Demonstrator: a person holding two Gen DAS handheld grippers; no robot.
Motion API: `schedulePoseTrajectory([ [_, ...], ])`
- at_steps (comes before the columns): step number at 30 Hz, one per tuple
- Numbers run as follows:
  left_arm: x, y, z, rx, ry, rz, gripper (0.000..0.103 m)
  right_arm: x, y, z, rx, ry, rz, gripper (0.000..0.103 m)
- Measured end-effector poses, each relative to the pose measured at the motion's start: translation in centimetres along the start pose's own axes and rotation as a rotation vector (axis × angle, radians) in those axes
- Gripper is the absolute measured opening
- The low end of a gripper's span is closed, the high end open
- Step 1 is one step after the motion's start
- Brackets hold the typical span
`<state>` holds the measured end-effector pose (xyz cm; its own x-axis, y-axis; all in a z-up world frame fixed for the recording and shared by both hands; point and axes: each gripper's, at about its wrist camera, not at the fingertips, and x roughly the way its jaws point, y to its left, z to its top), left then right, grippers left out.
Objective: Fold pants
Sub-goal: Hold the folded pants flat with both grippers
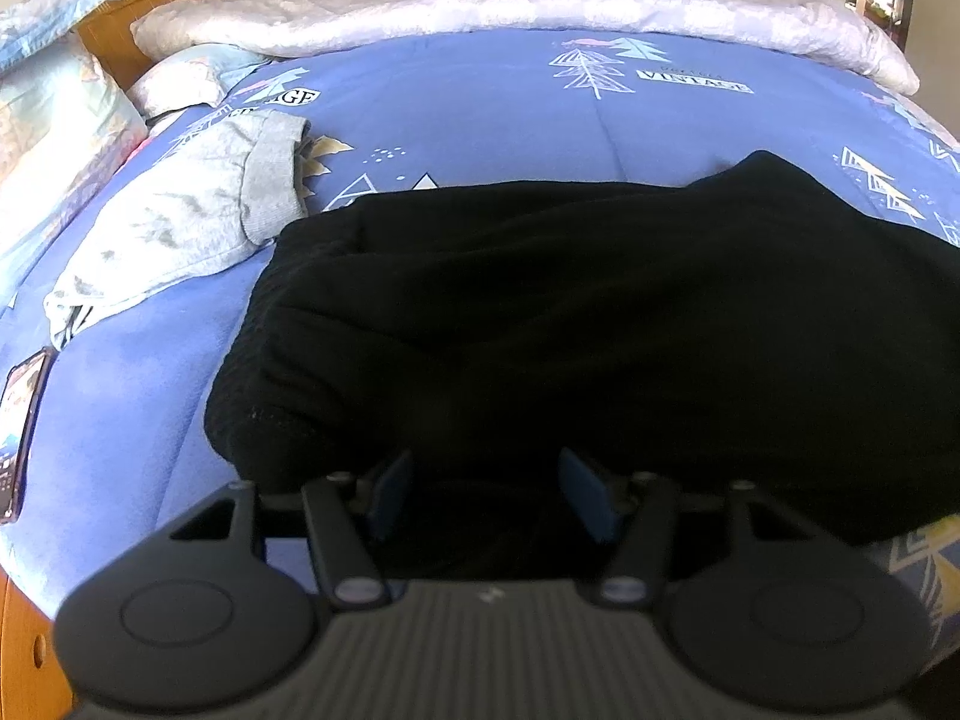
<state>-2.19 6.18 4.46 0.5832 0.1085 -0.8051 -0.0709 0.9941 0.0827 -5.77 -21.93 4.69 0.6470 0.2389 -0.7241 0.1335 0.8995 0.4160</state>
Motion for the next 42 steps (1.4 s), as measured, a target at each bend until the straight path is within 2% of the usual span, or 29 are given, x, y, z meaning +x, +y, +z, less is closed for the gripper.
schedulePoseTrajectory([
  [10, -0.2, 0.3, -0.3, -0.001, -0.012, -0.016, 0.058, -0.2, -0.6, -0.4, 0.018, -0.015, 0.020, 0.021],
  [17, -0.3, 0.4, -0.4, 0.005, -0.016, -0.020, 0.058, -0.7, -3.1, -0.7, 0.101, -0.031, 0.120, 0.021],
  [23, -0.3, 0.2, -0.5, 0.011, -0.020, -0.014, 0.059, -1.2, -4.5, -1.3, 0.111, -0.052, 0.190, 0.021],
  [34, 0.1, 0.8, -0.2, -0.015, -0.008, -0.037, 0.061, -1.5, -4.5, -1.3, 0.084, -0.067, 0.204, 0.021],
  [42, 0.0, 0.7, -0.6, 0.005, -0.023, -0.047, 0.065, -1.6, -4.6, -1.3, 0.081, -0.069, 0.201, 0.021],
])
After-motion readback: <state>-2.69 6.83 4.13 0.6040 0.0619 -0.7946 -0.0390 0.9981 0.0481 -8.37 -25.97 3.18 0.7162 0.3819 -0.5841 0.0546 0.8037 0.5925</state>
